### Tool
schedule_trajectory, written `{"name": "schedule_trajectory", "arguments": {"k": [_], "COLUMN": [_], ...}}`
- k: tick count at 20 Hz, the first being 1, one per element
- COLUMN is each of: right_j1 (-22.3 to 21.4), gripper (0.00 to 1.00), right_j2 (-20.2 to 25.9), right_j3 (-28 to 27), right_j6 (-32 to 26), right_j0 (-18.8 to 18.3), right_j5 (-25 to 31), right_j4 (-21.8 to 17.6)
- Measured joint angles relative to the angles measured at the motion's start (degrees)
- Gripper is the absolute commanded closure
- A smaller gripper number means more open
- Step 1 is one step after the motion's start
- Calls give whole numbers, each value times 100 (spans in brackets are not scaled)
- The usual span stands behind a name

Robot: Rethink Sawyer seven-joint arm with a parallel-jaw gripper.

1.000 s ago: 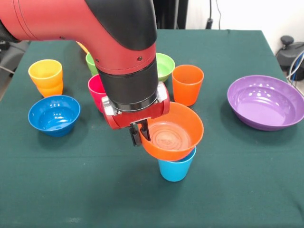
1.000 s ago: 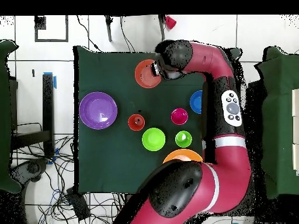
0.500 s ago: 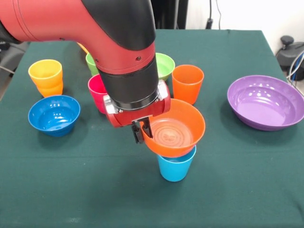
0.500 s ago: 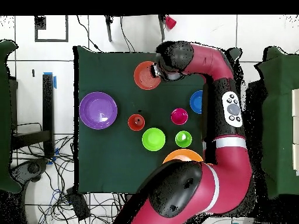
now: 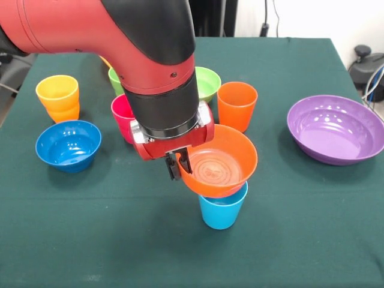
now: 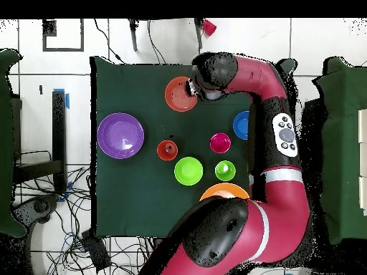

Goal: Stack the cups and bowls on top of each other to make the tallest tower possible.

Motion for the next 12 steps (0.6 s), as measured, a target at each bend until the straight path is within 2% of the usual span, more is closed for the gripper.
{"name": "schedule_trajectory", "arguments": {"k": [12], "right_j1": [-2], "gripper": [100], "right_j2": [-12], "right_j3": [267], "right_j6": [0], "right_j0": [0], "right_j5": [-329], "right_j4": [300]}}
